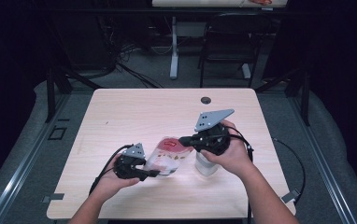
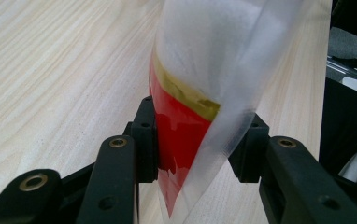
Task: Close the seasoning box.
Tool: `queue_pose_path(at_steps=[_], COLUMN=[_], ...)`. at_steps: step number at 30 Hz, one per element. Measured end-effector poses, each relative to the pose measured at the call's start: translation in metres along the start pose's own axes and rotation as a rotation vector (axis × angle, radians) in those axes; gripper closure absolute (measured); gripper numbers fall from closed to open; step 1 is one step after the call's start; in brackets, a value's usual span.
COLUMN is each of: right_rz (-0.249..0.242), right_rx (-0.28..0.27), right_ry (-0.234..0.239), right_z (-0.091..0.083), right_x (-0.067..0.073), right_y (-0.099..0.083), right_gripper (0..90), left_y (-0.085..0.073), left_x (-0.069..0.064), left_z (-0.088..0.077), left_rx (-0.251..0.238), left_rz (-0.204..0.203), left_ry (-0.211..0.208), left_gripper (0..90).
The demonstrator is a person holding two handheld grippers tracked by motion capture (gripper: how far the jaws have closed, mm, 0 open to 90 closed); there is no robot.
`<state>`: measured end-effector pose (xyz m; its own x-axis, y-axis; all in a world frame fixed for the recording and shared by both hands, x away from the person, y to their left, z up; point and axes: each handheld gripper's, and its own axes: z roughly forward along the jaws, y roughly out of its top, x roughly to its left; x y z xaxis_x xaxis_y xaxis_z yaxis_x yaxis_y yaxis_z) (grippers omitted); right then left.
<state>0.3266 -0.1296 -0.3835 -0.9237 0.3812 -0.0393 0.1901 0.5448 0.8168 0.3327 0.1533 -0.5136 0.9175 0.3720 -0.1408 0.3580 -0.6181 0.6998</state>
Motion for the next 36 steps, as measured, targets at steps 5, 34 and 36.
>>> queue_pose_path(at_steps=[5, 34, 36], right_rz=[0.009, 0.109, 0.113], right_rx=[-0.004, -0.064, -0.070], right_ry=[-0.003, -0.035, -0.040], right_z=[-0.001, 0.007, 0.008], right_x=[-0.001, -0.013, -0.013], right_y=[-0.002, -0.048, -0.051], right_gripper=[90.0, 89.1, 89.0], left_y=[0.000, -0.003, -0.002], left_x=[0.000, -0.002, -0.003], left_z=[-0.003, 0.000, -0.001], left_rx=[-0.004, 0.065, 0.077], left_rz=[-0.003, -0.027, -0.026], left_ry=[-0.009, 0.009, 0.031], left_gripper=[60.8, 61.8, 61.9])
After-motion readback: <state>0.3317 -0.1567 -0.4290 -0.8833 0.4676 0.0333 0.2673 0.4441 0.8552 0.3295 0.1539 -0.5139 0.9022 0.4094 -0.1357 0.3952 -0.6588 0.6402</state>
